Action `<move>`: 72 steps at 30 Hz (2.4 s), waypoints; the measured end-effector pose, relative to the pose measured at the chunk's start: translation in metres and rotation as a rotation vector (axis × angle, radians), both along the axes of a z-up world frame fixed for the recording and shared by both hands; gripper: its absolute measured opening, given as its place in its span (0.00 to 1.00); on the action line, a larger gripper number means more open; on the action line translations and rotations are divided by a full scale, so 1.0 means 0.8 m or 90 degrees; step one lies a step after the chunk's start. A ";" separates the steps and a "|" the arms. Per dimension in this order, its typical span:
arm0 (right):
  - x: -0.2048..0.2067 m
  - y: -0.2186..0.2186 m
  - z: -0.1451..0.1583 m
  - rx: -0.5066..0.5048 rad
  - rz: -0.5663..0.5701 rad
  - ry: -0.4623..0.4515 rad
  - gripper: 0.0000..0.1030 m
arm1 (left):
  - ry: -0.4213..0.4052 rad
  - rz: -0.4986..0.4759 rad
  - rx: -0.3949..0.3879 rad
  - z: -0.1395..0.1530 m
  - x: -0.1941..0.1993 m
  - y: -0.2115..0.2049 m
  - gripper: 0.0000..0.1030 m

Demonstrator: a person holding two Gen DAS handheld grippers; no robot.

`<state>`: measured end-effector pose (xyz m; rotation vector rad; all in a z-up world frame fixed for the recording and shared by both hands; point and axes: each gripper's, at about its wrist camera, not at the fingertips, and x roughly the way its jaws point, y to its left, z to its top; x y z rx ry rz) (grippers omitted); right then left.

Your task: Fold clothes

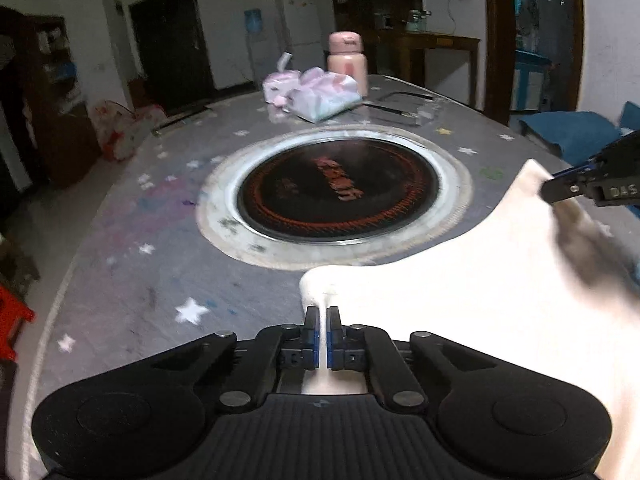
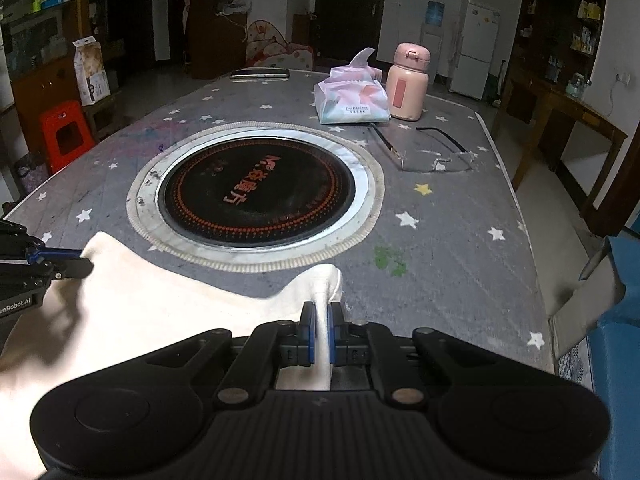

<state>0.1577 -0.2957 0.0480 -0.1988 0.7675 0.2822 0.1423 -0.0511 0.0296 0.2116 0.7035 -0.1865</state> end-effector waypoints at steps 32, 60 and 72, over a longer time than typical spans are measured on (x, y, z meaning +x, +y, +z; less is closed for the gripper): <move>-0.245 0.083 -0.006 -0.032 0.313 0.049 0.26 | 0.031 -0.091 -0.004 -0.006 -0.084 -0.038 0.10; -0.313 0.051 -0.007 0.010 0.289 0.076 0.04 | -0.004 -0.071 0.008 -0.002 -0.117 -0.024 0.32; -0.293 0.016 -0.025 0.042 0.157 0.075 0.10 | -0.036 -0.220 0.004 -0.007 -0.235 -0.072 0.32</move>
